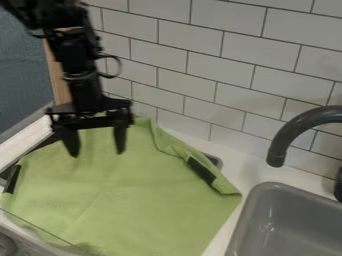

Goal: Fold the cloth from the top right to the bottom left

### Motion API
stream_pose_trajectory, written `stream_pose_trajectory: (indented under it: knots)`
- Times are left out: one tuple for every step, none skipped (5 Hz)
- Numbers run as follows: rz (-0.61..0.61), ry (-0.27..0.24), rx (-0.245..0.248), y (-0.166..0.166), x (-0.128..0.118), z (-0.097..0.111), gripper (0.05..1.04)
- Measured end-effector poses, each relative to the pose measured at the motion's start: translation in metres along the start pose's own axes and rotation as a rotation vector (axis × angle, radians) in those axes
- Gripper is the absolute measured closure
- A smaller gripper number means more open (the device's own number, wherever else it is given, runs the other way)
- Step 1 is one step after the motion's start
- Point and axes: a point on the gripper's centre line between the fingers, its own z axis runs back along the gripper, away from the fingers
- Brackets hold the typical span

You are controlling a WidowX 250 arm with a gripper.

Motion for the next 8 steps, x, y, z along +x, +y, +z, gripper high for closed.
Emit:
stream_pose_trajectory:
  knots:
    - [0.067, -0.034, -0.032, -0.032, -0.002, -0.003, 0.085]
    - [0.063, -0.023, -0.032, -0.059, 0.001, -0.014, 0.085]
    - [0.069, -0.028, -0.052, -0.083, 0.004, -0.024, 0.085]
    - [0.075, -0.036, -0.066, -0.101, 0.013, -0.031, 0.085]
    - [0.078, -0.049, -0.048, -0.111, 0.018, -0.041, 0.085]
    - [0.066, -0.040, -0.033, -0.118, 0.024, -0.053, 0.085]
    - [0.043, -0.030, -0.007, -0.124, 0.025, -0.066, 0.130]
    - [0.052, -0.037, -0.008, -0.124, 0.027, -0.069, 0.428]
